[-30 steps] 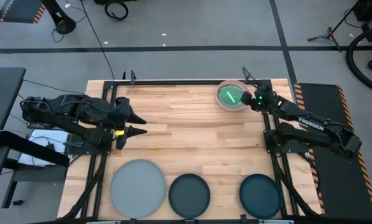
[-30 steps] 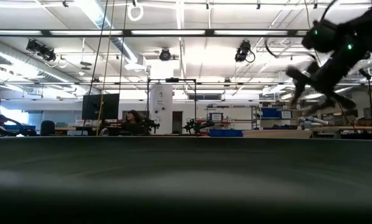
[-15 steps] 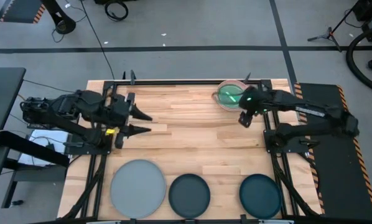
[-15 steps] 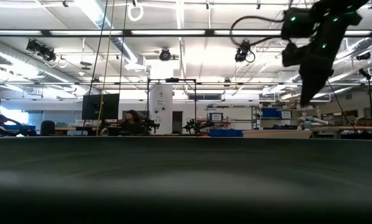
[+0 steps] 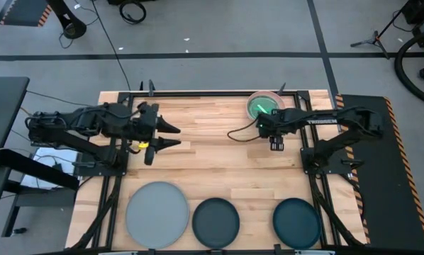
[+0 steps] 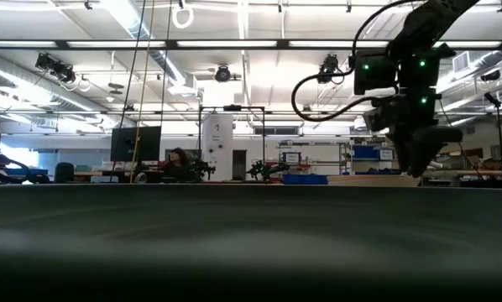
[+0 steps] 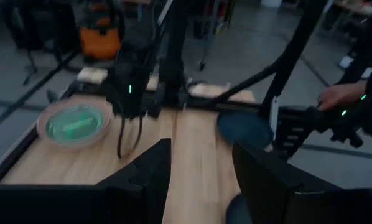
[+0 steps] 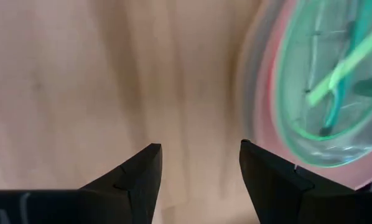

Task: Stack plastic plates
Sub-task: Stack the stacked plates on top of the black plate

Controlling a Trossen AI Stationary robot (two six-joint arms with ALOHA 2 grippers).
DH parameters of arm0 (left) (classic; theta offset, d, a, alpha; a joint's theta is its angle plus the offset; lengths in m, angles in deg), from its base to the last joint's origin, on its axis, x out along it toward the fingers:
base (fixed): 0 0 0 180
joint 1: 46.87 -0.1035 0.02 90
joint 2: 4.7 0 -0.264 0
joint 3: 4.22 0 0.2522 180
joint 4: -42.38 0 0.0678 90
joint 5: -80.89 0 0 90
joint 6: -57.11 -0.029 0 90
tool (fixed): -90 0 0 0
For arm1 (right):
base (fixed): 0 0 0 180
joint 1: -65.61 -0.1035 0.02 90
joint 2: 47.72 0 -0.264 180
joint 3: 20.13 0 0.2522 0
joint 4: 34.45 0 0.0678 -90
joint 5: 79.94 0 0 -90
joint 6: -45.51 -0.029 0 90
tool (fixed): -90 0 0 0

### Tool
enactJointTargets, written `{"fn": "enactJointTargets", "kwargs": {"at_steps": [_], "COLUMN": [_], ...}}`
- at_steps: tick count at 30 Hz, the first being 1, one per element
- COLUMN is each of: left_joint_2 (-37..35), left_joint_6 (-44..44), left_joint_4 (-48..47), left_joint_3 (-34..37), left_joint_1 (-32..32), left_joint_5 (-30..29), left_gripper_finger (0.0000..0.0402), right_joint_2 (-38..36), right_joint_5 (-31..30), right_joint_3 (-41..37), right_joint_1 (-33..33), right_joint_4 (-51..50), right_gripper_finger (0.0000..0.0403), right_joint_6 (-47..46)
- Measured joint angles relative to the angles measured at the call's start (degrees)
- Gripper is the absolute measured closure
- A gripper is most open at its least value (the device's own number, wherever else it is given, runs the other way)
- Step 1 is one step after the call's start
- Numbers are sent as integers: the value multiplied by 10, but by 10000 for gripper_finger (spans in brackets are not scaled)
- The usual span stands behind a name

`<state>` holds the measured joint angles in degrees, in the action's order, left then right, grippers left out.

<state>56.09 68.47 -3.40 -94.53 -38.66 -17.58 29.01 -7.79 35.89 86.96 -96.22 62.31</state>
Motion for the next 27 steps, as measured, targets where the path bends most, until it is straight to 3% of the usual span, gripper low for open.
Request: {"fn": "enactJointTargets", "kwargs": {"at_steps": [6,12,17,27], "left_joint_2": [0,0,0,0], "left_joint_6": [15,14,10,9], "left_joint_4": [0,0,0,0], "left_joint_3": [0,0,0,0], "left_joint_1": [0,0,0,0], "left_joint_5": [-3,-15,-29,-40], "left_gripper_finger": [226,226,226,226], "right_joint_2": [-18,-19,-17,-8], "right_joint_5": [-15,28,26,60], "right_joint_3": [0,0,0,0], "right_joint_1": [58,103,110,114], "right_joint_4": [30,33,56,32], "right_gripper_finger": [183,183,183,183], "right_joint_6": [27,114,174,174]}}
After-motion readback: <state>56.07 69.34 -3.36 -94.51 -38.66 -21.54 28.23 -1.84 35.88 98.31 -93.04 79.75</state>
